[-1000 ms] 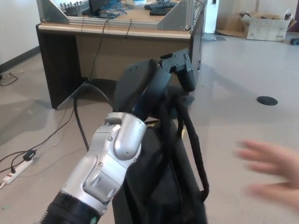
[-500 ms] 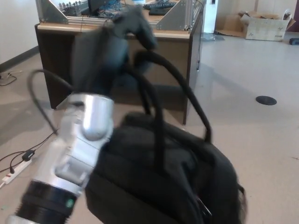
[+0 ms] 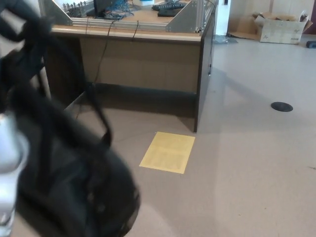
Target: A person hands over a black lunchbag to the robot and the robot uses its left hand to grab the strips of the lunchbag, the gives it back to the person.
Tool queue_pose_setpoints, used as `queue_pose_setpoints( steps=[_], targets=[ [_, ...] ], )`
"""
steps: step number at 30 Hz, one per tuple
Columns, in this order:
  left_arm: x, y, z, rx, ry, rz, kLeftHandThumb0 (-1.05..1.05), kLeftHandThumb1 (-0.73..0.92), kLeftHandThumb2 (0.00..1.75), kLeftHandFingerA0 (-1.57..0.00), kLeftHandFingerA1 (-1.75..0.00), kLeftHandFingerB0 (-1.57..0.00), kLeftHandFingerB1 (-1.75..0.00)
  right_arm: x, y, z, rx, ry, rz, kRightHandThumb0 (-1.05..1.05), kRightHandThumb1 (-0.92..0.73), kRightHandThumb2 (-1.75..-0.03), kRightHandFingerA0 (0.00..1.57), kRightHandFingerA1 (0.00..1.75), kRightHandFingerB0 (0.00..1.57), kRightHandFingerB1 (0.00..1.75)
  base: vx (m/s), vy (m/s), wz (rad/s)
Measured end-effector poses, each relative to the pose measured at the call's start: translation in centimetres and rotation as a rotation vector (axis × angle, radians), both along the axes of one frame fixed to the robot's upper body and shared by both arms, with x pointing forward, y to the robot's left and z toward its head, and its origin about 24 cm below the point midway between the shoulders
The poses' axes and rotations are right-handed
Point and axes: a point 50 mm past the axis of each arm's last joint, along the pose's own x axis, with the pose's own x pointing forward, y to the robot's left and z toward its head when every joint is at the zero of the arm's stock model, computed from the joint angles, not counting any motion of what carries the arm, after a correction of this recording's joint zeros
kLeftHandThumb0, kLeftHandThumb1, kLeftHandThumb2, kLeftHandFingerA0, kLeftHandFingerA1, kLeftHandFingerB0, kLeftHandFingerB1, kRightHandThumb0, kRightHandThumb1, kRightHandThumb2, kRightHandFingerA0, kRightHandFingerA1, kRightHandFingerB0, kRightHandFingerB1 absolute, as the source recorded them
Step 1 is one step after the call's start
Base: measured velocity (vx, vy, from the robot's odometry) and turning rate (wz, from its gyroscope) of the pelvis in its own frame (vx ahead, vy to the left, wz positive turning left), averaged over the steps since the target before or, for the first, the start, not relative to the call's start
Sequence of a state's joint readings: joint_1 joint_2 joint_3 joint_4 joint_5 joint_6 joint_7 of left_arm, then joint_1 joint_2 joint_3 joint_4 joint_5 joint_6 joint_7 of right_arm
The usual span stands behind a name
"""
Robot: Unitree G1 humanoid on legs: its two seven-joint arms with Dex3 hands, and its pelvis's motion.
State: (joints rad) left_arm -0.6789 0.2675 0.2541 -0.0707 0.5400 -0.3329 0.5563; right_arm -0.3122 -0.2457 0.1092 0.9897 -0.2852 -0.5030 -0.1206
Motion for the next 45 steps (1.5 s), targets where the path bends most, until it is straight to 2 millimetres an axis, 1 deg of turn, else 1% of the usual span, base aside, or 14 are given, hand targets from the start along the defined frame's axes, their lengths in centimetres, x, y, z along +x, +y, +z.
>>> queue_pose_setpoints(
  steps=[4, 6, 7, 8, 11, 18, 19, 20, 28, 36, 41, 42, 44, 45],
  targets=[
    [-1.4, 0.9, -2.7, 0.004, 0.018, 0.023, -0.21, 0.66, 0.58, -0.93, -1.75, -0.67, -1.75, 0.0, 0.0, 0.0, -0.002, 0.000, 0.001, -0.55, -0.78, -0.64, 0.49, 0.42, 0.48, 0.39, 0.00, 0.000, 0.00],
    [-1.9, 1.1, -4.9, -0.001, 0.071, 0.024, -0.21, 0.66, 0.58, -0.95, -1.75, -0.70, -1.75, 0.0, 0.0, 0.0, -0.003, 0.000, 0.002, -0.54, -0.77, -0.64, 0.49, 0.42, 0.48, 0.40, 0.00, 0.000, 0.00],
    [-2.1, 1.3, -6.2, -0.002, 0.104, 0.028, -0.17, 0.44, 0.85, -1.27, -1.42, -1.04, -1.31, 0.0, 0.0, 0.0, -0.003, 0.001, 0.002, -0.55, -0.77, -0.64, 0.50, 0.42, 0.48, 0.40, 0.00, 0.000, 0.00],
    [-2.4, 1.5, -7.4, -0.002, 0.136, 0.032, -0.08, 0.60, 0.56, -0.96, -1.75, -0.72, -1.75, -0.1, 0.0, -0.1, -0.002, 0.003, 0.001, -0.55, -0.77, -0.64, 0.49, 0.42, 0.48, 0.40, 0.00, 0.000, 0.00],
    [-3.1, 2.2, -10.6, -0.011, 0.235, 0.045, -0.11, 0.62, 0.55, -0.92, -1.75, -0.76, -1.73, -0.4, -0.1, -0.3, -0.003, 0.011, -0.001, -0.56, -0.78, -0.64, 0.49, 0.43, 0.47, 0.40, 0.00, 0.000, 0.00],
    [-4.5, 4.5, -16.9, -0.043, 0.455, 0.098, -0.05, 0.59, 0.56, -0.91, -1.75, -0.69, -1.73, -0.7, -0.1, -0.6, -0.004, 0.021, 0.000, -0.56, -0.79, -0.64, 0.49, 0.42, 0.47, 0.39, 0.00, 0.000, 0.00],
    [-4.7, 4.8, -17.5, -0.044, 0.476, 0.105, -0.02, 0.57, 0.56, -0.90, -1.75, -0.67, -1.75, -0.7, -0.1, -0.6, -0.004, 0.021, 0.000, -0.53, -0.63, -1.01, 0.44, 0.58, 0.38, 0.53, 0.00, 0.000, 0.00],
    [-4.9, 5.2, -18.1, -0.046, 0.499, 0.113, 0.00, 0.59, 0.54, -0.85, -1.75, -0.70, -1.74, -0.7, -0.1, -0.6, -0.004, 0.022, 0.001, -0.55, -0.78, -0.64, 0.50, 0.42, 0.47, 0.39, 0.00, 0.000, 0.00],
    [-8.2, 8.0, -22.8, -0.059, 0.669, 0.188, -0.04, 0.59, 0.54, -0.85, -1.75, -0.71, -1.68, -0.7, 0.2, -0.7, -0.004, 0.027, 0.011, -0.56, -0.78, -0.64, 0.49, 0.42, 0.47, 0.39, 0.00, 0.000, 0.00],
    [-10.2, 8.9, -24.6, -0.039, 0.693, 0.210, -0.08, 0.59, 0.55, -0.86, -1.75, -0.72, -1.71, -0.8, 0.3, -0.8, -0.007, 0.033, 0.016, -0.54, -0.78, -0.64, 0.49, 0.42, 0.48, 0.39, 0.00, 0.000, 0.00],
    [-9.3, 9.0, -23.1, 0.022, 0.596, 0.188, -0.05, 0.59, 0.56, -0.92, -1.75, -0.71, -1.75, -0.9, 0.5, -1.1, -0.012, 0.042, 0.022, -0.54, -0.78, -0.63, 0.49, 0.42, 0.48, 0.39, 0.00, 0.000, 0.01],
    [-8.8, 9.0, -22.4, 0.037, 0.561, 0.178, -0.08, 0.42, 0.83, -1.25, -1.41, -1.06, -1.31, -0.9, 0.5, -1.1, -0.013, 0.045, 0.025, -0.54, -0.78, -0.63, 0.49, 0.42, 0.48, 0.39, 0.00, 0.000, 0.00],
    [-7.7, 8.9, -21.0, 0.056, 0.493, 0.157, -0.12, 0.42, 0.85, -1.27, -1.41, -1.09, -1.31, -1.0, 0.6, -1.2, -0.015, 0.049, 0.028, -0.54, -0.77, -0.64, 0.49, 0.42, 0.48, 0.39, 0.00, 0.000, 0.00],
    [-6.9, 8.8, -20.1, 0.069, 0.451, 0.145, -0.09, 0.58, 0.58, -0.96, -1.75, -0.82, -1.68, -1.0, 0.6, -1.3, -0.015, 0.050, 0.030, -0.54, -0.77, -0.64, 0.49, 0.42, 0.48, 0.39, 0.00, 0.000, 0.00]
  ],
)
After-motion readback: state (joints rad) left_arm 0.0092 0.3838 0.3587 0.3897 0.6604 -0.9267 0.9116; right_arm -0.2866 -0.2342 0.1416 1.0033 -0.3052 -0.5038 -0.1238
